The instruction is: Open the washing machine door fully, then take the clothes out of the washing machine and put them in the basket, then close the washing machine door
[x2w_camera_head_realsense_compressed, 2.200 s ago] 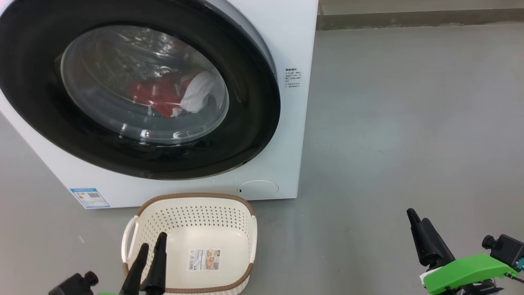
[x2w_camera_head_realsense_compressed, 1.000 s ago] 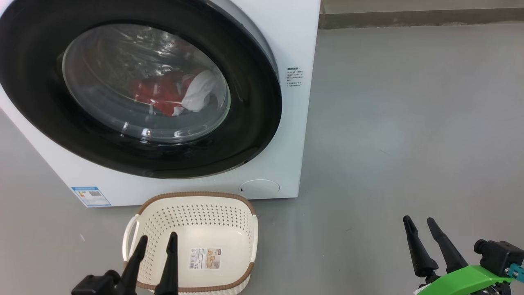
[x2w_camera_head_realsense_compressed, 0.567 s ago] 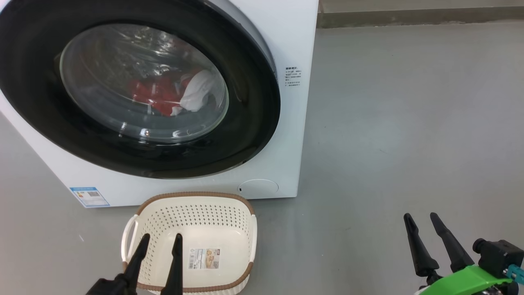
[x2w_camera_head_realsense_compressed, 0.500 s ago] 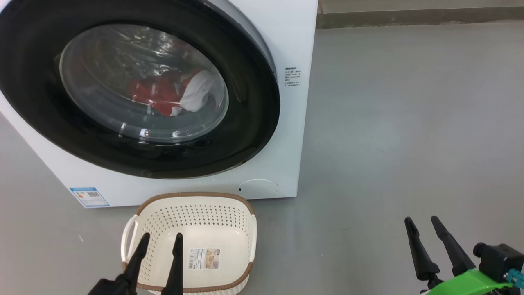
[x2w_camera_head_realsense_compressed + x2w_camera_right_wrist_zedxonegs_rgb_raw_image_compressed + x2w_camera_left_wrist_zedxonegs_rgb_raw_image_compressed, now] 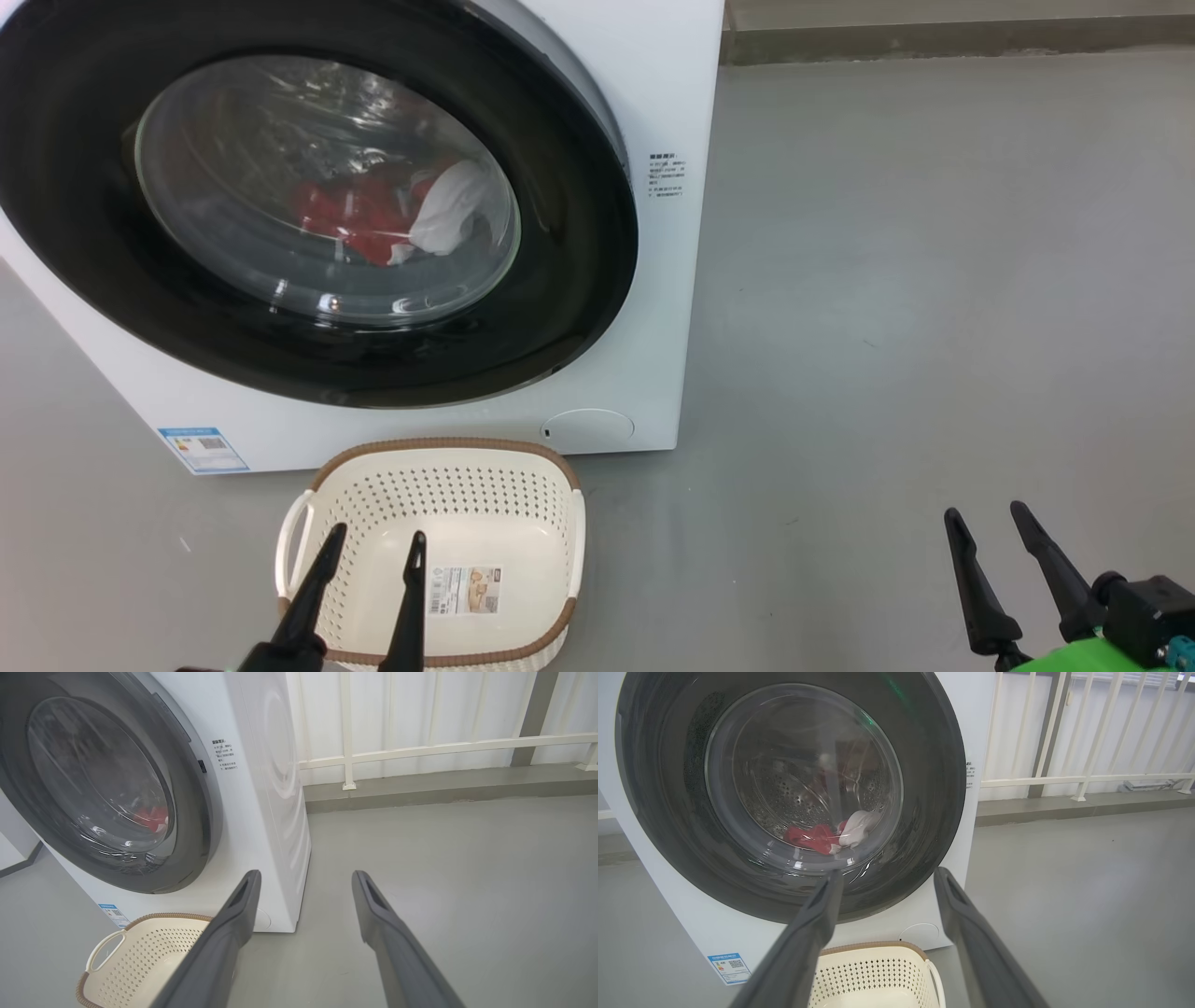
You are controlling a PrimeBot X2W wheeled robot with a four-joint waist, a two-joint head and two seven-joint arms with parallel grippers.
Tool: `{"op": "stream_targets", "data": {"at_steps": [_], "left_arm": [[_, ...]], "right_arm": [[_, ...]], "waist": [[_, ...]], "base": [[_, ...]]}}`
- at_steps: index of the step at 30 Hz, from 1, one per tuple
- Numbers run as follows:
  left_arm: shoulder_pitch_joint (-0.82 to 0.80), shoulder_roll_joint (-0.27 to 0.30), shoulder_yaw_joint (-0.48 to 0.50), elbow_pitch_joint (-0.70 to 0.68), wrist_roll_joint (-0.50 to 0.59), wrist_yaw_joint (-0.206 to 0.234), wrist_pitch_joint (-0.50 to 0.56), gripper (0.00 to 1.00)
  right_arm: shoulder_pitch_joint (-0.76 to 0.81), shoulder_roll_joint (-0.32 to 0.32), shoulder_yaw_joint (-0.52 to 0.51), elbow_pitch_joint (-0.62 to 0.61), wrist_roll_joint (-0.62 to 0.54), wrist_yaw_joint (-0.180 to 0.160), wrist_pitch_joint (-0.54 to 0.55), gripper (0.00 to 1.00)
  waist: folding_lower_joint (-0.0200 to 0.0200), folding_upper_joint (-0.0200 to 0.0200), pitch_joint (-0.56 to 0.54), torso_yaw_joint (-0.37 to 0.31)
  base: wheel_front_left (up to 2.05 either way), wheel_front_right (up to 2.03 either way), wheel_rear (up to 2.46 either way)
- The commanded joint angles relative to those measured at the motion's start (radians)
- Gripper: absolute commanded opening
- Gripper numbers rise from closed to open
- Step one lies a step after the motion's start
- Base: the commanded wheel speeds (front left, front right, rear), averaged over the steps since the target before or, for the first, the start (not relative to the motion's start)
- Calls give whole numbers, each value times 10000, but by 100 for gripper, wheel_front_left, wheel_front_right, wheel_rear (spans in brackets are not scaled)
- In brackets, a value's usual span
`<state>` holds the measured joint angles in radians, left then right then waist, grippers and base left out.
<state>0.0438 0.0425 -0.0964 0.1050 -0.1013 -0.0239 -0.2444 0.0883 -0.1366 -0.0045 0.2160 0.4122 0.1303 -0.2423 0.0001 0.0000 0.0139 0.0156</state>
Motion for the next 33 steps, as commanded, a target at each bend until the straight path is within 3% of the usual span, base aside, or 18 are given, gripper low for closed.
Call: {"op": "stream_targets", "data": {"at_steps": [1, 32, 33], "left_arm": [[-44, 81, 275, -271, 373, 94, -166, 100], [-74, 78, 266, 140, -120, 36, -174, 100], [-78, 78, 258, 138, -124, 34, -174, 100]], "right_arm": [[15, -186, 136, -280, -316, 4, -187, 100], [151, -63, -15, -369, -234, 4, -195, 100], [139, -49, -2, -390, -161, 4, -195, 65]], "waist": [[0, 0, -9, 0], [0, 0, -39, 4], [0, 0, -35, 14]], "base": [[0, 0, 0], [0, 0, 0], [0, 0, 0]]}}
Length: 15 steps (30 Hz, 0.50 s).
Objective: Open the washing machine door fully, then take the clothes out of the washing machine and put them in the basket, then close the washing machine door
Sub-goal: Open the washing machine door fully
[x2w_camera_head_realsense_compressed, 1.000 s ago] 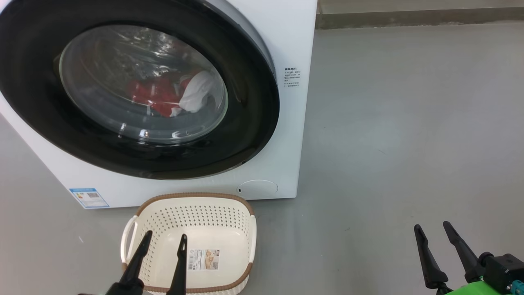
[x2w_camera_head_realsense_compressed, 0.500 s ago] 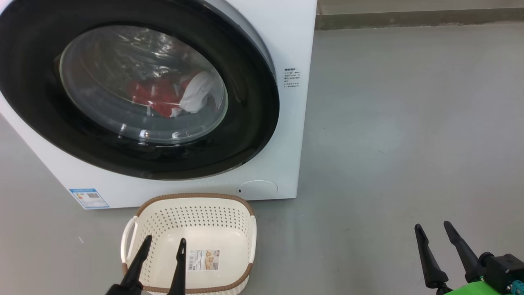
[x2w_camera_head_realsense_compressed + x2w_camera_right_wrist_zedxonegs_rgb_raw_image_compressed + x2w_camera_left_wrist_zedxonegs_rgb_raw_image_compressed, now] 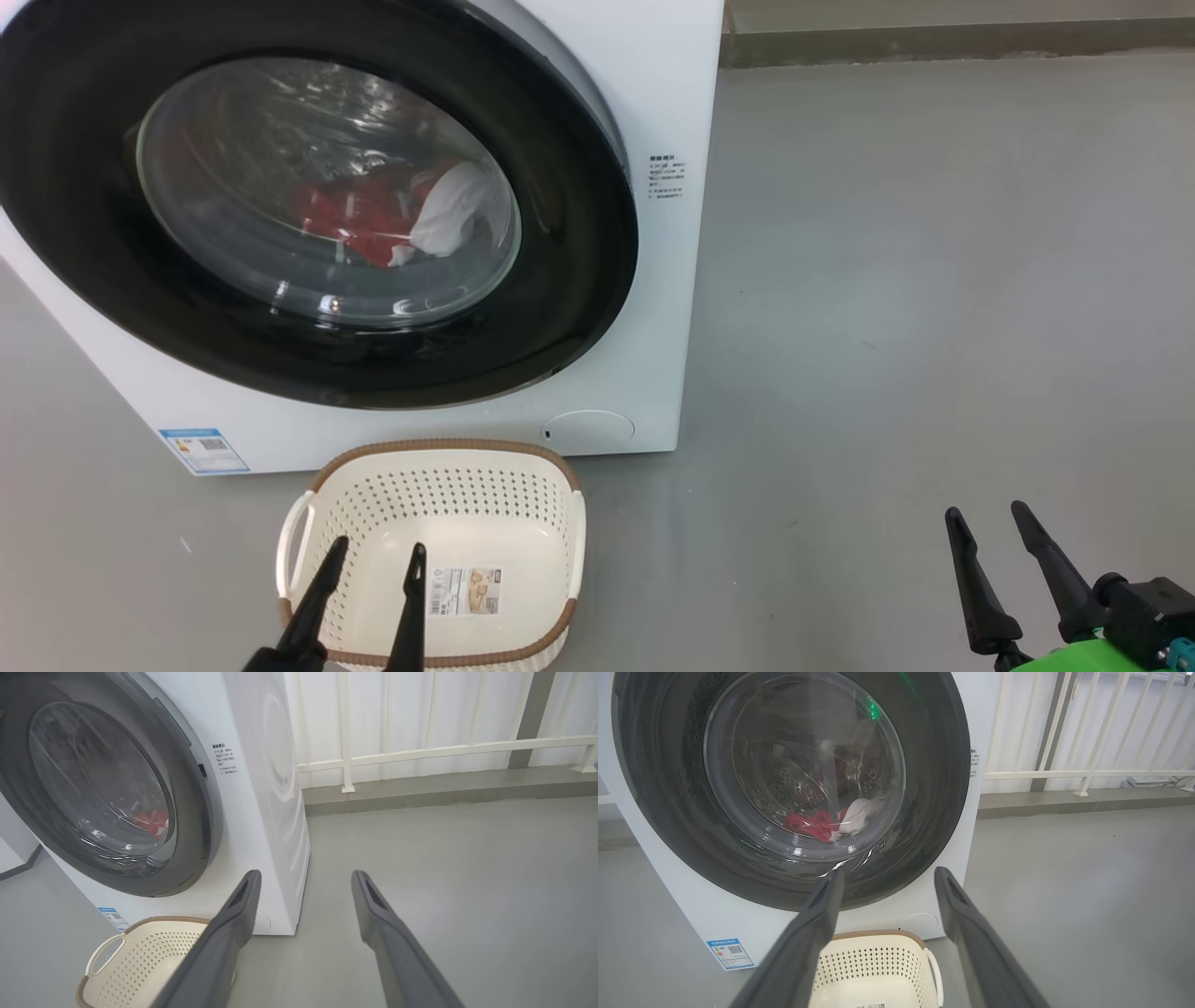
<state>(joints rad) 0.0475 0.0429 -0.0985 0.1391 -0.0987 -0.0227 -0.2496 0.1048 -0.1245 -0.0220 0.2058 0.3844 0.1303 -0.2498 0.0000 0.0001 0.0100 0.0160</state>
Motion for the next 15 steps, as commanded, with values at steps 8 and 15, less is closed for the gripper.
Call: {"op": "stream_targets", "data": {"at_steps": [8, 15], "left_arm": [[-195, 74, 185, -242, -158, 1, -122, 100], [-416, 74, 41, -341, -187, 20, -122, 100]], "right_arm": [[-368, -184, 325, -544, 362, 4, -120, 0], [-1789, -254, 722, -638, 830, 4, -120, 0]], "waist": [[0, -1, 187, 133], [0, -1, 691, 214]], "base": [[0, 0, 0], [0, 0, 0]]}}
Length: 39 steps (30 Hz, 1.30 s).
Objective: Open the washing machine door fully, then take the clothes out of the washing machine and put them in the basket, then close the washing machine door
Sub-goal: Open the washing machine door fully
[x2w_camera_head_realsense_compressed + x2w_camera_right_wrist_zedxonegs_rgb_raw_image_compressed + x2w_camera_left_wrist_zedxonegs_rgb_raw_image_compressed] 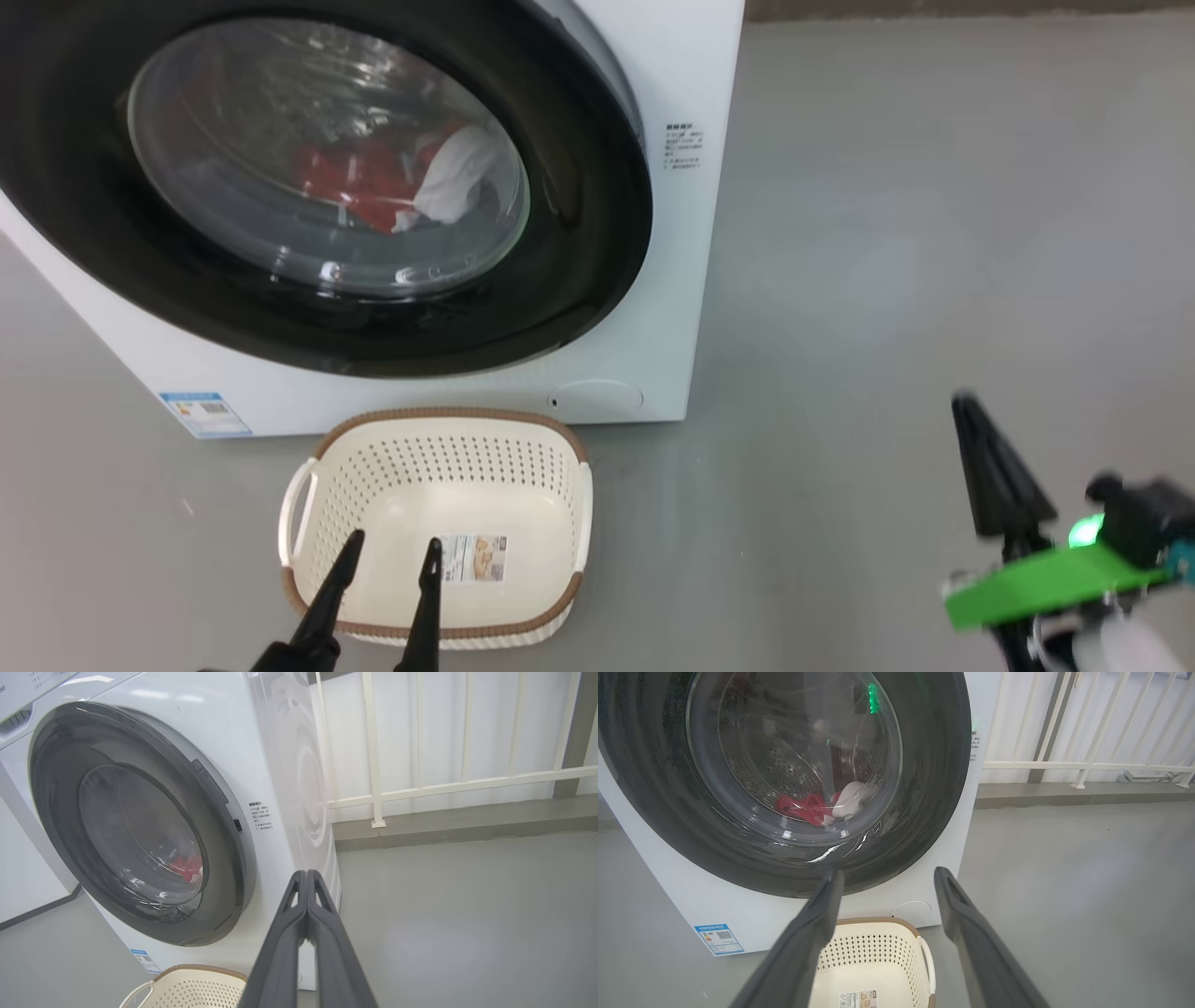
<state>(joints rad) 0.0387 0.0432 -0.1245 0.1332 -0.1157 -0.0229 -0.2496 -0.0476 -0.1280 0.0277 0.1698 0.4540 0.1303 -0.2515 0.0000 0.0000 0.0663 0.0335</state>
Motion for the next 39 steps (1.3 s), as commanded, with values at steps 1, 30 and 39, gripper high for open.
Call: {"op": "stream_targets", "data": {"at_steps": [1, 30, 39], "left_arm": [[-391, 70, 263, -285, -15, 15, -122, 100], [-1982, 70, -510, -216, -406, 58, -122, 100], [-2202, 70, -675, -185, -437, 68, -122, 100]], "right_arm": [[-560, -227, 266, -262, 215, 4, -103, 0], [-7648, -1467, 2511, 2537, 3191, 4, -103, 0], [-9191, -2484, 4757, 2993, 7140, 4, 835, 0]], "waist": [[0, 0, 223, 60], [0, 0, 2081, 1127], [0, 0, 2471, 1335]], "base": [[0, 0, 0], [0, 0, 0], [0, 0, 0]]}}
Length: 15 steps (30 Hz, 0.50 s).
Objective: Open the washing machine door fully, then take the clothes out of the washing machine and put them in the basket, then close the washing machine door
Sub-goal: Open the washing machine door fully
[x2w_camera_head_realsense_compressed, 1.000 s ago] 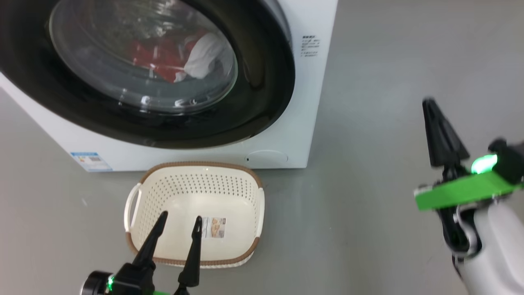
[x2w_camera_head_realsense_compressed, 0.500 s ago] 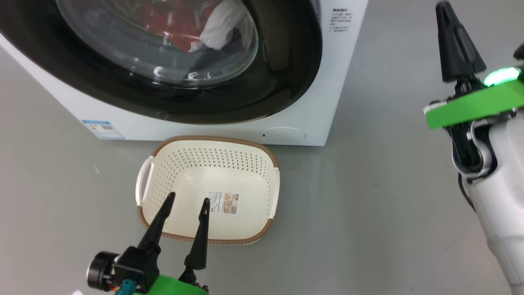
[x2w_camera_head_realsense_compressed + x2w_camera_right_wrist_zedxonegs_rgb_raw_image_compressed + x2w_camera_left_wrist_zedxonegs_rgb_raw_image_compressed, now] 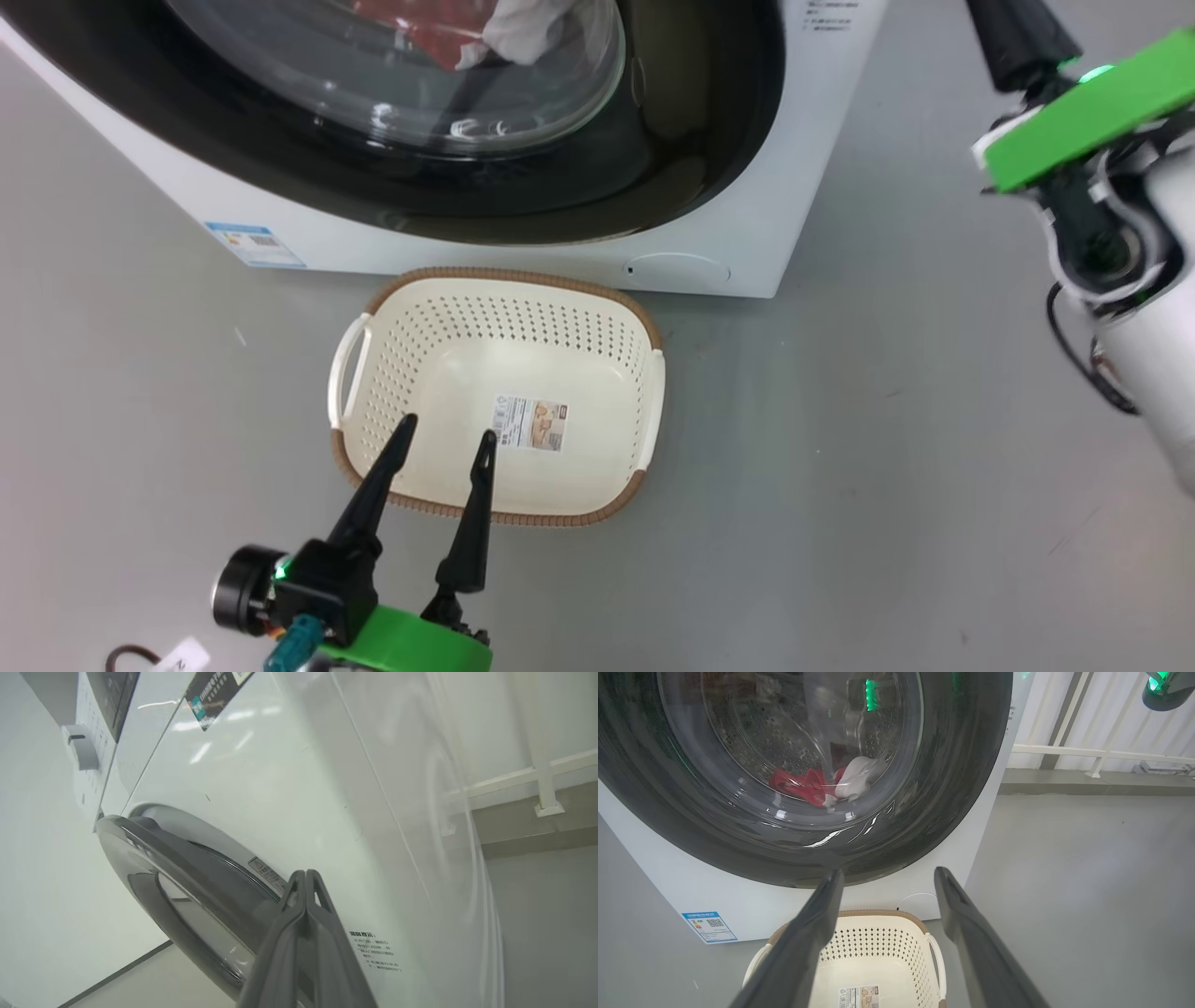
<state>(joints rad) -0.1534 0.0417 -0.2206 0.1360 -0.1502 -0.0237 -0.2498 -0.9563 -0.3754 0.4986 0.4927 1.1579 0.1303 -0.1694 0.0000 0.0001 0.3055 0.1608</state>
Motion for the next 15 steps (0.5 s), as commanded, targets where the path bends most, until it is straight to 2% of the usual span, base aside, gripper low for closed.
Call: {"op": "stream_targets", "data": {"at_steps": [1, 5, 8, 9, 15], "left_arm": [[-312, 85, 263, -212, -104, 75, -120, 100], [-473, 85, 156, -209, -160, 67, -120, 100], [-608, 85, 51, -203, -207, 74, -120, 100], [-679, 85, -15, -199, -242, 83, -120, 100], [-800, 85, -175, -204, -352, 148, -120, 100]], "right_arm": [[-228, -120, 161, -271, 578, 4, 250, 0], [-660, -498, 443, -418, 2308, 4, 1453, 0], [-946, -640, 352, -389, 3514, 4, 2482, 0], [-1106, -674, 180, -310, 4180, 4, 3127, 0], [-1455, -615, -317, 79, 5532, 4, 5163, 0]], "waist": [[0, -1, 139, 96], [0, -1, 377, 237], [0, -1, 543, 356], [0, -1, 637, 430], [0, -1, 873, 628]], "base": [[0, 0, 0], [0, 0, 0], [0, 0, 0], [0, 0, 0], [0, 0, 0]]}}
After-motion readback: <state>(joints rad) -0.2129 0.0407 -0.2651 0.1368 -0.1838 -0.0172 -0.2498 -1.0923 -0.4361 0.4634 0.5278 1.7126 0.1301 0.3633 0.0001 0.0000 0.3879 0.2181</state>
